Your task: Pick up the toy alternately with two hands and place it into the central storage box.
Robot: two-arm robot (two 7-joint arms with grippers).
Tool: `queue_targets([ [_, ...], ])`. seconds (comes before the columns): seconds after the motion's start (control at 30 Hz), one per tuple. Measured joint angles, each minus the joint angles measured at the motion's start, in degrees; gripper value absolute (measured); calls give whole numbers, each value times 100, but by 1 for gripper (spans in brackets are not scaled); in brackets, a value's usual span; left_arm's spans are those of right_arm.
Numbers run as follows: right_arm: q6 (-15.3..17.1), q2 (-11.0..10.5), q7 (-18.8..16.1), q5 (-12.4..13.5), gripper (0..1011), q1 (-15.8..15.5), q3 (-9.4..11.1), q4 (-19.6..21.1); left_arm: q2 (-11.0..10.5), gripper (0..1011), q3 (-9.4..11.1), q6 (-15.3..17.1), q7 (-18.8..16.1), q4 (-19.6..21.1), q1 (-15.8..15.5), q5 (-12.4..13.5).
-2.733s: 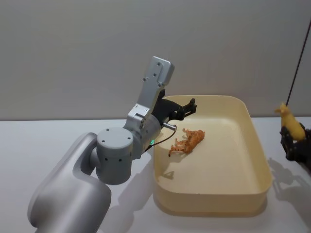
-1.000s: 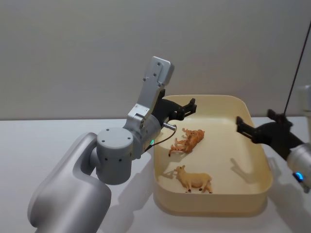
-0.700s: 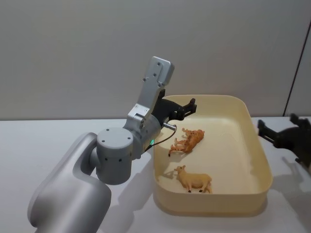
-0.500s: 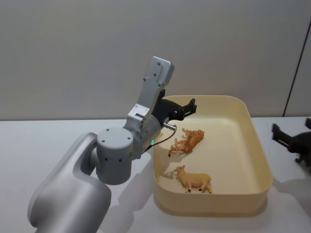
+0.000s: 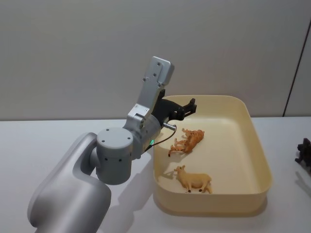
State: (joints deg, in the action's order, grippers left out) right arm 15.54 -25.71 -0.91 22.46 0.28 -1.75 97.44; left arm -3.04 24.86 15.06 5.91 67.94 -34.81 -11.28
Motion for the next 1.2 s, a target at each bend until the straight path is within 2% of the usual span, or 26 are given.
queue_targets([
  [0.27,69,-37,-25,-100,1001,11,13,-179,0,1001,0,0,0,0,0,0],
  [0.93,216,227,-128,-640,1000,486,-264,-960,0,1001,0,0,0,0,0,0],
  [1.03,227,251,-133,-673,977,526,-285,-1022,0,1001,0,0,0,0,0,0],
  [1.2,257,315,-147,-766,833,625,-339,-1184,0,1001,0,0,0,0,0,0],
])
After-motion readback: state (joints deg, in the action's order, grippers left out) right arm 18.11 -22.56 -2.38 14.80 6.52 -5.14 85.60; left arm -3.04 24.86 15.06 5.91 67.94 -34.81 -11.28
